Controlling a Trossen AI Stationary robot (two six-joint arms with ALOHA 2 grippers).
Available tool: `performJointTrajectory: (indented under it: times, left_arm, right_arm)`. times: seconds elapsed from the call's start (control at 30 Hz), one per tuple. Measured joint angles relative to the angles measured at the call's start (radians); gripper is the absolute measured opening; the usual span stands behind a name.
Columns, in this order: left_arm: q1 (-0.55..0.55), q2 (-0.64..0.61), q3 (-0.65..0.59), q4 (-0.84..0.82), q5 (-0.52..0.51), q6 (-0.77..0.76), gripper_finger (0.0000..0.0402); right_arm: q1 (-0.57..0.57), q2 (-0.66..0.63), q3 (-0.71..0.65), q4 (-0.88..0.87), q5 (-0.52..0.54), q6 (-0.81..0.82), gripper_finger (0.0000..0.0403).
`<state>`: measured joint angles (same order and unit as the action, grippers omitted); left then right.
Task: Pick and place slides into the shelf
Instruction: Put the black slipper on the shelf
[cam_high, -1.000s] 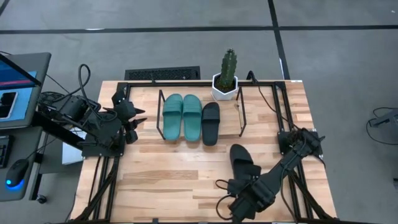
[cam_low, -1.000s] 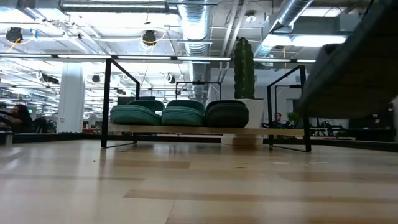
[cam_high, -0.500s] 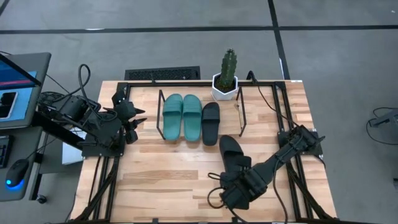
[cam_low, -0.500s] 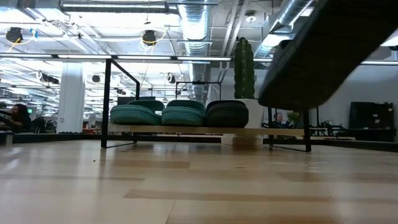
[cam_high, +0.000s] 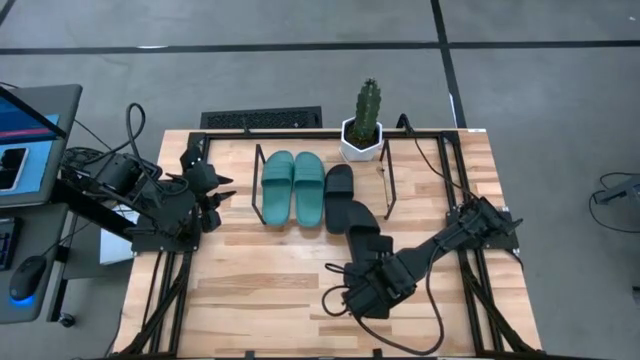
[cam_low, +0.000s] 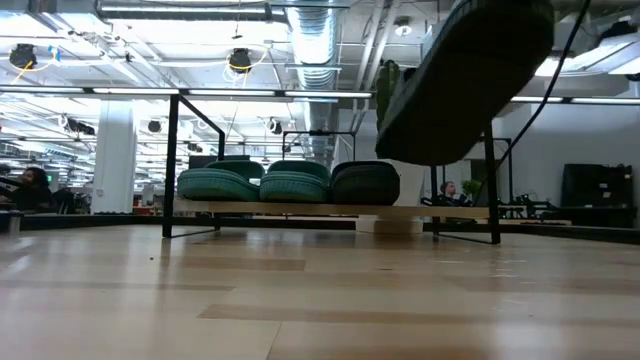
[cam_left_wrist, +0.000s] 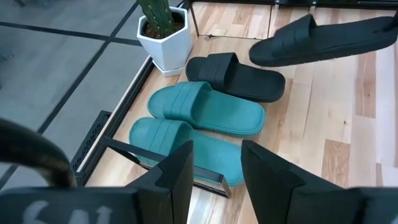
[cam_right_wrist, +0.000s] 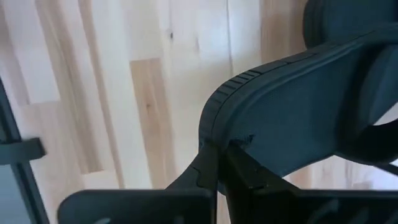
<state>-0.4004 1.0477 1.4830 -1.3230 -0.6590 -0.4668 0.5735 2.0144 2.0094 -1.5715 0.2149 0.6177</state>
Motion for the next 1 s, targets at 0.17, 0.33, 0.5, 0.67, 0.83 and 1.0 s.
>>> performJointTrajectory:
  times: [0.17,0.33,0.5,0.67,0.83,1.0]
  left_arm:
    - [0.000,0.000,0.000,-0.014,0.000,-0.014,0.0124]
    - [0.000,0.000,0.000,-0.014,0.000,-0.017,0.0124]
    - [0.000,0.000,0.000,-0.014,0.000,-0.018,0.0124]
    - [0.000,0.000,0.000,-0.015,0.000,-0.025,0.0124]
    - [0.000,0.000,0.000,-0.015,0.000,-0.028,0.0124]
    - [0.000,0.000,0.000,-0.015,-0.001,-0.035,0.0124]
  right_arm:
    - [-0.013,-0.003,0.000,0.000,0.037,-0.023,0.0000]
    - [-0.037,-0.014,-0.001,0.001,0.096,-0.040,0.0000]
    - [-0.074,-0.053,-0.014,0.004,0.165,-0.051,0.0000]
    - [-0.105,-0.117,-0.080,-0.002,0.183,-0.051,0.0000]
    - [-0.125,-0.161,-0.158,-0.002,0.178,-0.066,0.0000]
    - [-0.150,-0.163,-0.200,0.001,0.172,-0.122,0.0000]
